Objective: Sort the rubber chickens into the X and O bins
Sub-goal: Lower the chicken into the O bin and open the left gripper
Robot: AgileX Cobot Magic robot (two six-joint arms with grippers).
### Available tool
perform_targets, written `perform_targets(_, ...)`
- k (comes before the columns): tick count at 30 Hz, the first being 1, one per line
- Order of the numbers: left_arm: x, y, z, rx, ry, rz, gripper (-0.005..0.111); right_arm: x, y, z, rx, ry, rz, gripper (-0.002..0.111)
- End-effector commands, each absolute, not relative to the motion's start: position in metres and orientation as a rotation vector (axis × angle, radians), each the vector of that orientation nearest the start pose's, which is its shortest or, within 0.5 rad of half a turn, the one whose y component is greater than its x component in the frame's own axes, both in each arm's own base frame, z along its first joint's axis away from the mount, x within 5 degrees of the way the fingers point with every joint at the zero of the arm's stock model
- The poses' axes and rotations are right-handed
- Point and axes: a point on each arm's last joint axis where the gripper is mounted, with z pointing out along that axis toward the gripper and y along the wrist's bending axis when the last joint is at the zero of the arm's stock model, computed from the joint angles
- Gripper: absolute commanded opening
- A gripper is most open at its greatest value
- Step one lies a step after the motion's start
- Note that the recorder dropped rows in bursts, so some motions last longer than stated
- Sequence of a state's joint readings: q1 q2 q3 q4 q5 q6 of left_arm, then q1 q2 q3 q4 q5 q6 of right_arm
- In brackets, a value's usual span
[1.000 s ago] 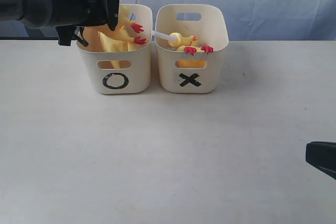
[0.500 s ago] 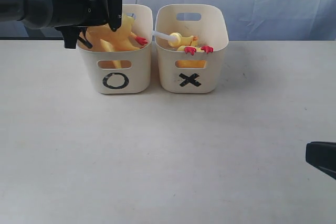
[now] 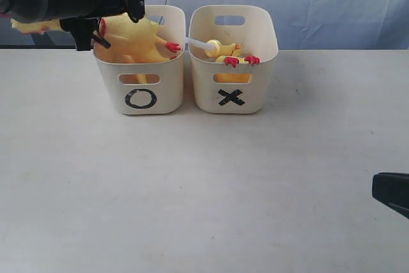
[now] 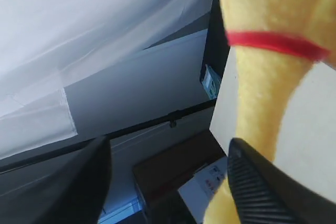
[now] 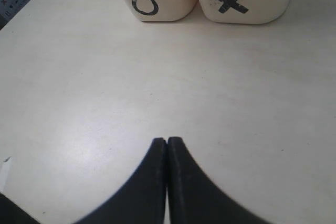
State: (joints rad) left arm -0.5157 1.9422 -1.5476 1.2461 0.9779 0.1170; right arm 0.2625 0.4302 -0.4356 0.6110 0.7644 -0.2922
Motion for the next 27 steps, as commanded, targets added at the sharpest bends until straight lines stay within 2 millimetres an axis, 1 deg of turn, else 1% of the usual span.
perform_targets(1,0.390,-0.153,0.300,1.282,1.944,1.260,0.061,0.065,0.054,0.276,-0.331,2.136,0.688,-0.001)
perform_targets(3,0.384,-0.155,0.303,1.259,1.987,1.218,0.061,0.065,0.054,0.276,-0.331,2.136,0.690,-0.001)
perform_targets(8,0.371,-0.158,0.310,1.227,2.055,1.187,0.061,0.065,0.054,0.276,-0.331,2.136,0.690,-0.001)
perform_targets(14,0.358,-0.159,0.310,1.175,2.208,1.018,0.060,0.065,0.054,0.276,-0.331,2.136,0.690,-0.001)
perform_targets(16,0.353,-0.157,0.311,1.158,2.250,0.992,0.054,0.065,0.054,0.276,-0.331,2.136,0.690,-0.001)
perform_targets(18,0.349,-0.157,0.313,1.119,2.298,0.940,0.043,0.065,0.054,0.276,-0.331,2.136,0.690,-0.001)
perform_targets(23,0.335,-0.161,0.319,1.029,2.400,0.695,0.017,0.065,0.054,0.276,-0.331,2.136,0.690,-0.001)
perform_targets(25,0.328,-0.163,0.323,1.004,2.432,0.592,0.011,0.065,0.054,0.276,-0.331,2.136,0.690,-0.001)
perform_targets(27,0.323,-0.164,0.328,0.984,2.448,0.520,0.010,0.065,0.054,0.276,-0.331,2.136,0.690,-0.001)
